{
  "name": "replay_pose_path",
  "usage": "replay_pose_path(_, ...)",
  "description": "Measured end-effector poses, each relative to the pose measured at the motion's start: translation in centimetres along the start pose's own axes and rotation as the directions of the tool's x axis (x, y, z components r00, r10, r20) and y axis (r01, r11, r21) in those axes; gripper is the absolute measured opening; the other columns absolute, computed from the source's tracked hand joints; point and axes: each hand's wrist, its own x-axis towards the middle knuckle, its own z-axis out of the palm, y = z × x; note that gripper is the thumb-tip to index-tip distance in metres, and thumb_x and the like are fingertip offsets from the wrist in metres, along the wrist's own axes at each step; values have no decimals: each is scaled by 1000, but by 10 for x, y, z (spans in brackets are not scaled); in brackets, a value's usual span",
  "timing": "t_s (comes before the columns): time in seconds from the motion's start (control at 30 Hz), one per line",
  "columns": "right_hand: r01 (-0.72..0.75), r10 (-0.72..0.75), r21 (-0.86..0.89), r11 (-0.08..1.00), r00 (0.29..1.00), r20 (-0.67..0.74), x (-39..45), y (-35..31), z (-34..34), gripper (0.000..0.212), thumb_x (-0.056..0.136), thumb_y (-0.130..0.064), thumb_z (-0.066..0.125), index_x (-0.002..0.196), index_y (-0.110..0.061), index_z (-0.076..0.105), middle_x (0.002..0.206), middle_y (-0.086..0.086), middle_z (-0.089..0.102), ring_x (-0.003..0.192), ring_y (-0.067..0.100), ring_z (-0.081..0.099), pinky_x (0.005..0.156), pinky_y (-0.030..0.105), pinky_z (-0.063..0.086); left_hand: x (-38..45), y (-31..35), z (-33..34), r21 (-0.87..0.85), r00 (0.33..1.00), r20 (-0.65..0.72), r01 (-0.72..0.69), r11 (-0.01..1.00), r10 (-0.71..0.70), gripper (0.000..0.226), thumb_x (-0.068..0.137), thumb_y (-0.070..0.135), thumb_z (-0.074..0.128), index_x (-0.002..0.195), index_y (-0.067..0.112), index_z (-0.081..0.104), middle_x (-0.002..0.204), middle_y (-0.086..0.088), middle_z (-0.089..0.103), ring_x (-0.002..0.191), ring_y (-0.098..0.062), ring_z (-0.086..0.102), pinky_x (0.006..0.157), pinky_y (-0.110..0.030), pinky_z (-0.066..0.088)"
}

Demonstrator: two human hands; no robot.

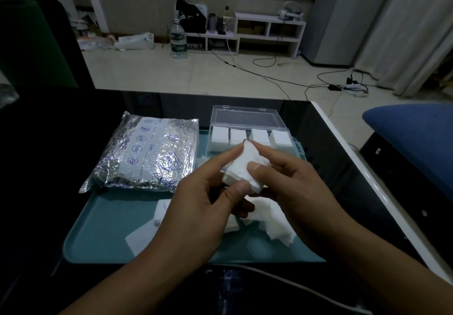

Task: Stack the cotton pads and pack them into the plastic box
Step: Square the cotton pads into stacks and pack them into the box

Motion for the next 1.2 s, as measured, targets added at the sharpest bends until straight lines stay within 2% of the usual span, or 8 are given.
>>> replay_pose_path(0.17, -7, 5, 57, 998, 999, 42, -1, -2, 0, 37, 91, -9, 58, 126, -24, 61, 108, 6, 73, 101, 23, 69, 90, 35, 56, 1, 3, -2, -97, 996, 26, 84, 992, -81, 61, 80, 13, 63, 136, 34, 50, 84, -10, 75, 71, -33, 71, 67, -33, 59)
replay_pose_path(0.27, -52, 46, 132, 990, 998, 51, 0, -4, -3, 40, 82, -15, 65, 121, -22, 63, 107, 7, 73, 101, 26, 69, 90, 38, 56, 3, 5, -3, -113, 993, 59, 111, 987, -105, 55, 78, 17, 63, 130, 29, 49, 81, -15, 74, 66, -33, 70, 64, -34, 58)
replay_pose_path(0.47, 15, -18, -11, 1000, 968, -251, -1, -2, -2, 40, 79, -11, 74, 112, -30, 60, 98, -5, 74, 90, 12, 71, 79, 34, 60, 5, -3, -5, -85, 965, -187, 170, 982, -183, 21, 89, 19, 64, 103, 10, 52, 77, -13, 74, 65, -32, 70, 60, -39, 59)
replay_pose_path(0.53, 38, -57, -72, 997, 956, -289, -3, 0, 1, 45, 80, -10, 75, 116, -29, 57, 97, -4, 72, 88, 9, 71, 76, 32, 60, 4, -4, -4, -44, 960, -203, 188, 981, -192, 27, 85, 30, 66, 91, 4, 62, 75, -10, 74, 66, -29, 71, 61, -38, 58)
replay_pose_path(0.67, 75, -105, -128, 989, 964, -243, -4, 4, 8, 59, 80, -9, 75, 129, -33, 53, 98, -4, 69, 88, 7, 69, 70, 19, 56, 3, -1, -2, 28, 958, -213, 203, 979, -193, 33, 70, 40, 72, 82, 9, 72, 72, -3, 74, 63, -20, 71, 57, -27, 57)
replay_pose_path(0.83, 61, -88, -160, 985, 982, -169, -2, 8, 10, 47, 82, -11, 74, 122, -28, 59, 97, -5, 70, 86, 8, 70, 72, 21, 57, 3, -5, -8, 40, 947, -256, 209, 977, -192, 15, 80, 22, 75, 79, 7, 73, 69, -6, 73, 60, -18, 69, 55, -25, 55)
replay_pose_path(1.03, 61, -83, -126, 990, 980, -182, -2, 9, 10, 39, 86, -11, 69, 122, -24, 59, 94, -5, 71, 82, 8, 70, 68, 18, 54, 3, -7, -8, 85, 949, -252, 216, 973, -188, 12, 83, 23, 73, 76, 13, 74, 70, -3, 73, 62, -17, 69, 59, -28, 55)
replay_pose_path(1.2, 95, -140, -243, 966, 974, -177, -3, 12, 11, 44, 82, -19, 75, 121, -28, 57, 95, -5, 68, 83, 6, 69, 69, 20, 56, 2, 0, -5, 117, 950, -250, 223, 968, -189, 37, 65, 51, 72, 78, 16, 76, 69, -1, 73, 60, -12, 69, 60, -32, 57)
